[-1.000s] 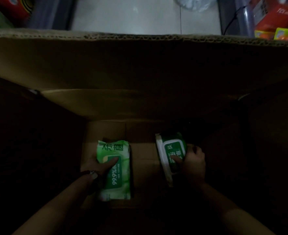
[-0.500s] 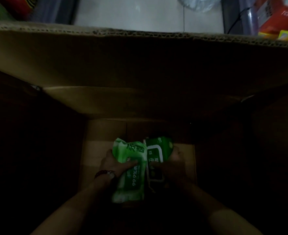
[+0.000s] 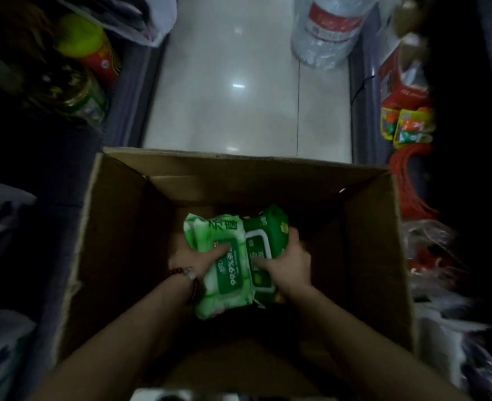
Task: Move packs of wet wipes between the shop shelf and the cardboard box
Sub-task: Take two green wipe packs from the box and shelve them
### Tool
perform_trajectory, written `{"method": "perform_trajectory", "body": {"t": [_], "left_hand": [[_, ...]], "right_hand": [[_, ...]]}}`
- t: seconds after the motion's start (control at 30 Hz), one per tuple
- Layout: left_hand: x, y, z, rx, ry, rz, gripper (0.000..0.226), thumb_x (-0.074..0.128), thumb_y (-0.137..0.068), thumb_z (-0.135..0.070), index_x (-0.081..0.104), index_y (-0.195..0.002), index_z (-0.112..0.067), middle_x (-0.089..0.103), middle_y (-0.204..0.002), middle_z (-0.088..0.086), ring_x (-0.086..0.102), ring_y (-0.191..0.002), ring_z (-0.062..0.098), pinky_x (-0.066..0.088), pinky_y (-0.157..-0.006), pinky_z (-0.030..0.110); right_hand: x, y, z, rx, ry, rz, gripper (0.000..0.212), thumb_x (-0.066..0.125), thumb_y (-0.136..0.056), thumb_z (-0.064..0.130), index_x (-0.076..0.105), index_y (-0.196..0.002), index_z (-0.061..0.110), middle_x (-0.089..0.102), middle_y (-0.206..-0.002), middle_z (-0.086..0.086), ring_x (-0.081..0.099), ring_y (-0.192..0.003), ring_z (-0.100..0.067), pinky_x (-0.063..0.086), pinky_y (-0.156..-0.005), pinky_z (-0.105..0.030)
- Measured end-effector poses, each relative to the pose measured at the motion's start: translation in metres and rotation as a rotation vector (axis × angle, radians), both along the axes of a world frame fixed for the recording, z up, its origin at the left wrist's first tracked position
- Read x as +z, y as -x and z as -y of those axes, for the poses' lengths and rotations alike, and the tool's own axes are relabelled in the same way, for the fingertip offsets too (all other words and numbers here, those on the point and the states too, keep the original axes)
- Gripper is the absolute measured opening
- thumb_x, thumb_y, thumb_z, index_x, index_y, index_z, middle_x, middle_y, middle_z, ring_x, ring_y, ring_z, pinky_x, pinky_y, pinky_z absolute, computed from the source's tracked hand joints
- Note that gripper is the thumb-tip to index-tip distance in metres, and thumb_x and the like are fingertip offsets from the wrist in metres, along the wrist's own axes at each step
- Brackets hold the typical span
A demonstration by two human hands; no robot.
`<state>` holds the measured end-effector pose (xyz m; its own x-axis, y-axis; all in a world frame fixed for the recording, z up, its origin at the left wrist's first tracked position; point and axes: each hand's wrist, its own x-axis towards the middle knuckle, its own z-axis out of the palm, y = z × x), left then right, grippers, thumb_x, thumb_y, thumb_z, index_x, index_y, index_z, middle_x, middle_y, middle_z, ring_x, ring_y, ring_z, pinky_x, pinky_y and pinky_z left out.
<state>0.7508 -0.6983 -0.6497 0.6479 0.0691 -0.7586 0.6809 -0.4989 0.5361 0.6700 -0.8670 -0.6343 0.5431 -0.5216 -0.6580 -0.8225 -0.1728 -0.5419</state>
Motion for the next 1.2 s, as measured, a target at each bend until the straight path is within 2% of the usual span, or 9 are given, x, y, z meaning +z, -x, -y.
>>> {"method": "perform_trajectory", "body": {"t": [0.17,0.3,0.37,0.5,0.67,0.73,0.9,1.07,1.2], "left_hand": [[0.095,0.000,-0.013,0.008,0.006,0.084,0.110,0.080,-0.022,-0.076,0.054,-0.118,-0.028,0.067,-0.113,-0.002,0.066,-0.101,0.024,0.054,-0.090,0.046],[0.194,0.009,-0.023,0.052,0.020,0.150,0.102,0.084,-0.034,-0.065,0.051,-0.121,-0.022,0.063,-0.118,0.002,0.061,-0.108,0.027,0.051,-0.096,0.045],[0.246,0.013,-0.029,0.075,0.044,0.166,0.105,0.083,-0.029,-0.069,0.051,-0.119,-0.026,0.062,-0.120,0.002,0.061,-0.108,0.027,0.051,-0.094,0.045],[0.335,0.016,-0.047,0.086,0.064,0.233,0.112,0.078,-0.019,-0.077,0.055,-0.118,-0.031,0.065,-0.117,-0.003,0.064,-0.103,0.022,0.054,-0.090,0.043],[0.459,0.020,-0.070,0.132,0.011,0.333,0.099,0.078,-0.034,-0.066,0.048,-0.120,-0.027,0.059,-0.121,0.006,0.057,-0.111,0.030,0.048,-0.096,0.042],[0.489,0.017,-0.081,0.188,0.018,0.379,0.097,0.077,-0.031,-0.068,0.050,-0.116,-0.029,0.060,-0.118,0.004,0.059,-0.107,0.028,0.049,-0.095,0.040],[0.537,0.011,-0.107,0.395,0.061,0.433,0.104,0.076,-0.022,-0.077,0.055,-0.113,-0.030,0.063,-0.112,0.000,0.063,-0.101,0.026,0.054,-0.090,0.044],[0.551,0.018,-0.140,0.655,0.143,0.473,0.096,0.082,-0.022,-0.075,0.060,-0.105,-0.032,0.071,-0.102,-0.003,0.069,-0.090,0.022,0.058,-0.082,0.043],[0.598,0.066,-0.158,0.849,0.180,0.534,0.092,0.086,-0.025,-0.068,0.061,-0.103,-0.029,0.072,-0.098,-0.004,0.070,-0.088,0.020,0.058,-0.082,0.042]], "right_hand": [[0.109,0.008,-0.008,-0.017,0.068,0.137,0.077,0.086,-0.062,0.030,0.037,-0.121,0.041,0.064,-0.109,0.005,0.062,-0.104,-0.022,0.054,-0.090,-0.049],[0.207,0.017,-0.015,-0.022,0.037,0.234,0.077,0.085,-0.067,0.017,0.042,-0.130,0.030,0.064,-0.107,0.005,0.060,-0.097,-0.014,0.049,-0.084,-0.025],[0.262,0.019,-0.022,-0.025,0.039,0.275,0.078,0.085,-0.067,0.016,0.043,-0.131,0.028,0.064,-0.105,0.004,0.059,-0.094,-0.014,0.043,-0.081,-0.021],[0.361,0.017,-0.038,0.003,0.059,0.367,0.092,0.088,-0.061,0.019,0.034,-0.133,0.040,0.067,-0.105,0.006,0.065,-0.097,-0.018,0.052,-0.089,-0.031],[0.469,0.000,-0.048,0.074,0.053,0.510,0.086,0.088,-0.062,0.018,0.040,-0.131,0.034,0.067,-0.097,0.010,0.065,-0.087,-0.014,0.051,-0.071,-0.024],[0.500,-0.014,-0.052,0.133,0.026,0.531,0.087,0.088,-0.060,0.017,0.040,-0.131,0.035,0.068,-0.098,0.008,0.068,-0.089,-0.016,0.057,-0.078,-0.035],[0.555,-0.052,-0.067,0.308,-0.049,0.629,0.087,0.090,-0.054,0.018,0.043,-0.124,0.040,0.070,-0.096,0.007,0.070,-0.089,-0.017,0.060,-0.080,-0.045],[0.595,-0.071,-0.089,0.521,-0.117,0.733,0.082,0.090,-0.052,0.026,0.046,-0.117,0.047,0.072,-0.097,0.010,0.070,-0.091,-0.015,0.057,-0.085,-0.045],[0.624,-0.076,-0.116,0.688,-0.253,0.784,0.087,0.091,-0.056,0.009,0.048,-0.128,0.032,0.071,-0.100,0.014,0.070,-0.095,-0.015,0.056,-0.088,-0.046]]}}
